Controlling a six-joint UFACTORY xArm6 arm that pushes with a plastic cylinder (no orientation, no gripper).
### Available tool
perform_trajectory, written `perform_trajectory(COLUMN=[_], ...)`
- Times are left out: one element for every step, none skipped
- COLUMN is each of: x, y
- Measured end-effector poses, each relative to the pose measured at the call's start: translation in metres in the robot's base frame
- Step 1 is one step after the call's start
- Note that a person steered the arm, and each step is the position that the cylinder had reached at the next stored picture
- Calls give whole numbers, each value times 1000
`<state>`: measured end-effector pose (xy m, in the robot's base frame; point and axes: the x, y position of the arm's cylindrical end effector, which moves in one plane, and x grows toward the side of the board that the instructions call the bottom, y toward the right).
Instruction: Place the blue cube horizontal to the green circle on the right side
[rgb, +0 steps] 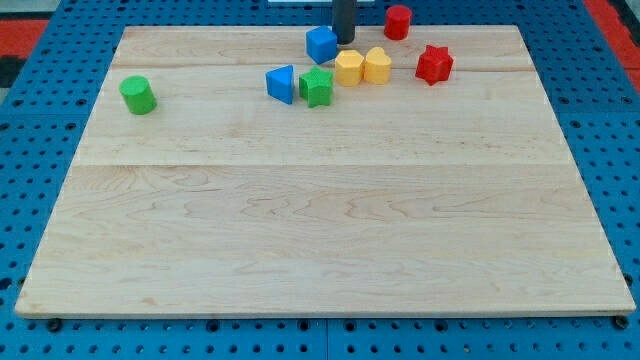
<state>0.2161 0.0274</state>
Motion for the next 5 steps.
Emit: perform_trajectory(x=[6,27,42,31,18], y=[-10,-34,-57,-87,-111])
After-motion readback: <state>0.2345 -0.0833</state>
